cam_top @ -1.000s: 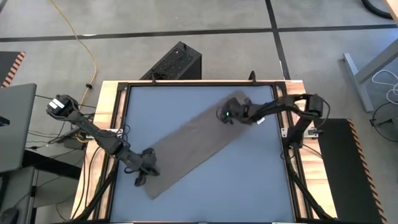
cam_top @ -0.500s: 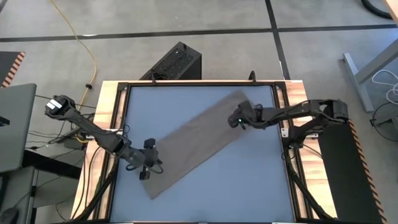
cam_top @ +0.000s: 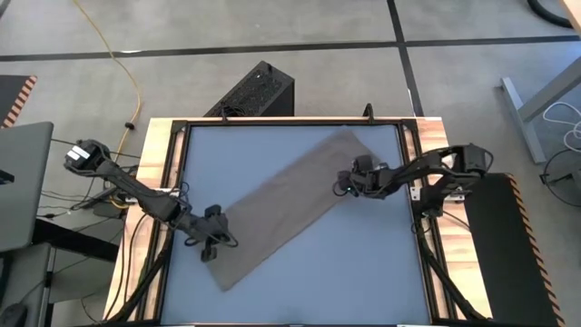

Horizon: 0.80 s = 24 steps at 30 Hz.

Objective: Roll towel
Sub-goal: Roll the gray towel

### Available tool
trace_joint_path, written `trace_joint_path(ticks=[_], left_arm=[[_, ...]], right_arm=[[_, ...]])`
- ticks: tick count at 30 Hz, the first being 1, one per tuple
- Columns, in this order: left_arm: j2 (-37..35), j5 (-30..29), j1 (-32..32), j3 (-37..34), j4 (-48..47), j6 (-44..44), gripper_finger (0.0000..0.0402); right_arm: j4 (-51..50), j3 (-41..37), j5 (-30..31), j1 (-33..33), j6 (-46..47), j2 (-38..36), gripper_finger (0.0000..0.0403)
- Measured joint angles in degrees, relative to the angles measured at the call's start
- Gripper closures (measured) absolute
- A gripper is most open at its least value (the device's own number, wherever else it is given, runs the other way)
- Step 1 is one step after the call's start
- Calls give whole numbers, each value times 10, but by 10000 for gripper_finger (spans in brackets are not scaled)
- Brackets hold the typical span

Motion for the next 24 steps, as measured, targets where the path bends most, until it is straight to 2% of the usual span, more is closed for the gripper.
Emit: trace_joint_path(ticks=[6,13,18,24], left_arm=[[11,6,-43,0,41,-36,401],[91,1,-96,2,128,-65,401],[130,0,-100,36,170,13,401],[112,-18,-91,92,109,132,402]], right_arm=[[36,3,1,-14,-12,45,377],[49,2,-2,-18,-109,14,376],[51,15,-36,-17,-184,-43,376],[49,45,-50,-1,-276,-122,376]])
